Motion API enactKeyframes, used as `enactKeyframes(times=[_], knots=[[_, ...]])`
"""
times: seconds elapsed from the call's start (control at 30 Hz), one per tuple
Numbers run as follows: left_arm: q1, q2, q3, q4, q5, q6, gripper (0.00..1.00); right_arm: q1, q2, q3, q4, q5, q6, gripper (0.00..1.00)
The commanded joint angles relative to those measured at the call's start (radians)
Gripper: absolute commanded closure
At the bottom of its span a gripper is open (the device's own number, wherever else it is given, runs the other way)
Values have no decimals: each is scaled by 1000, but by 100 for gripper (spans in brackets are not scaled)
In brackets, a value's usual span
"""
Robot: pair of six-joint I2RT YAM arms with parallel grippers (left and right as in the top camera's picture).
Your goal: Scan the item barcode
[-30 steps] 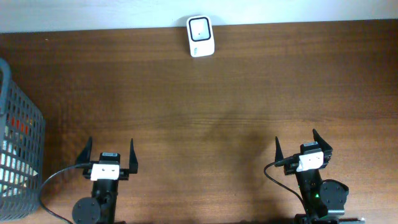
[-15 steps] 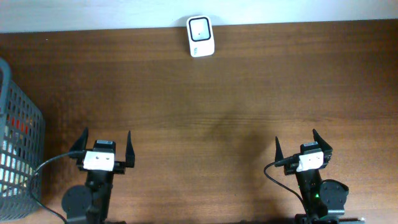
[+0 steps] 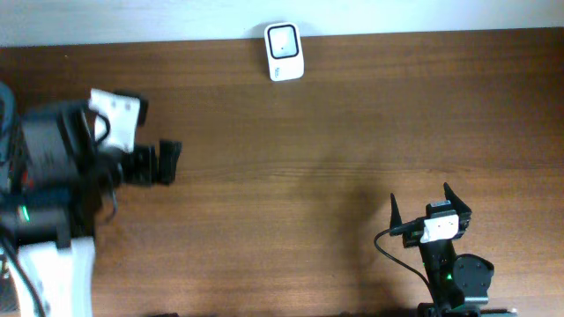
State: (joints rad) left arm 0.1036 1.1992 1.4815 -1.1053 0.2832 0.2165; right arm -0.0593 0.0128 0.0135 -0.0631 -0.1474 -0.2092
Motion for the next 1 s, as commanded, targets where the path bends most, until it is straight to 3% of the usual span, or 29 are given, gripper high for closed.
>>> enactKeyframes(times=[0.0, 0.13, 0.2, 0.23, 0.3, 0.5, 0.63, 0.97], knots=[[-3, 197, 229, -120, 107, -6, 1, -8, -6, -8, -2, 8, 7, 1], [3, 292, 237, -82, 136, -8, 1, -8, -6, -8, -2, 8, 7, 1], [42, 292, 260, -66, 55, -116, 1, -8, -6, -8, -2, 8, 7, 1], [99, 291, 301, -72, -29, -222, 0, -8, -6, -8, -2, 8, 7, 1], [230, 291, 390, -105, -111, -320, 5, -8, -6, -8, -2, 8, 7, 1], [618, 291, 449, -123, -163, -426, 4, -8, -6, -8, -2, 8, 7, 1], [769, 300, 449, -109, -177, -463, 4, -8, -6, -8, -2, 9, 7, 1], [788, 459, 426, -138, -331, -463, 6, -8, -6, -8, -2, 8, 7, 1]])
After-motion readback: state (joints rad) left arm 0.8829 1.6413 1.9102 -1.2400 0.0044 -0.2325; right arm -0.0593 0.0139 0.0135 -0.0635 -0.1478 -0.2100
